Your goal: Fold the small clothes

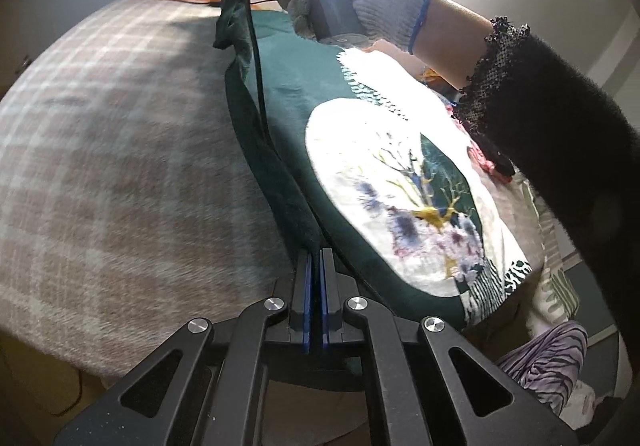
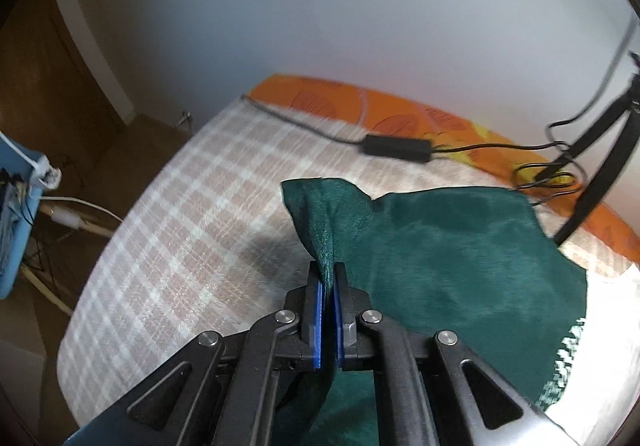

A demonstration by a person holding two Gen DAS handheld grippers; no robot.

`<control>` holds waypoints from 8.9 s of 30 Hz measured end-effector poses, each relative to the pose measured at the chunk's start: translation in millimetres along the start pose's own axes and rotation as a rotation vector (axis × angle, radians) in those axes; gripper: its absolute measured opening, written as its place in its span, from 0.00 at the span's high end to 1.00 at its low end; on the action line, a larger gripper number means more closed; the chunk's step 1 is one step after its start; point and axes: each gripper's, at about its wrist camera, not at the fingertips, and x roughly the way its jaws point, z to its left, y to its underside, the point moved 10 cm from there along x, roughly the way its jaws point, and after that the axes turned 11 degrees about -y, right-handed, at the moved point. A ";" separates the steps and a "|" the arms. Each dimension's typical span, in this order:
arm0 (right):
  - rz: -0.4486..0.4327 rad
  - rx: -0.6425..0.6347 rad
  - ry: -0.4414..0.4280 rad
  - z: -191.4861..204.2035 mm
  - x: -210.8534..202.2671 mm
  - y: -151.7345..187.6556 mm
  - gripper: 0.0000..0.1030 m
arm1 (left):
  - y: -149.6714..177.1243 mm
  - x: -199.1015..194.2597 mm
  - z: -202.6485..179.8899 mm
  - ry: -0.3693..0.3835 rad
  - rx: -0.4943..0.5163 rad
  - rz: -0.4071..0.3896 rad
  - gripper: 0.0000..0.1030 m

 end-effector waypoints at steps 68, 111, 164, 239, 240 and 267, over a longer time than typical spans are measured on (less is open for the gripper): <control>0.019 0.247 0.183 -227.3 -59.8 84.1 0.95 | 43.8 53.6 -148.1 0.145 0.355 0.171 0.98; -0.305 0.512 0.131 -258.7 -359.4 380.8 0.48 | 42.7 3.3 -215.2 0.077 0.596 -0.106 0.56; -0.195 0.749 -0.059 -397.3 -229.0 270.5 0.97 | 56.3 74.5 -345.0 0.358 0.365 -0.062 0.95; -0.237 0.367 0.019 -220.1 -239.3 189.2 0.56 | -30.4 -11.7 -118.7 0.039 0.187 -0.146 0.65; -0.237 0.374 0.014 -225.0 -234.5 184.9 0.56 | -38.9 -6.7 -120.9 0.031 0.207 -0.150 0.65; -0.047 0.243 0.175 -268.5 -125.3 107.0 0.98 | -66.3 38.4 -79.4 -0.008 0.158 -0.102 0.65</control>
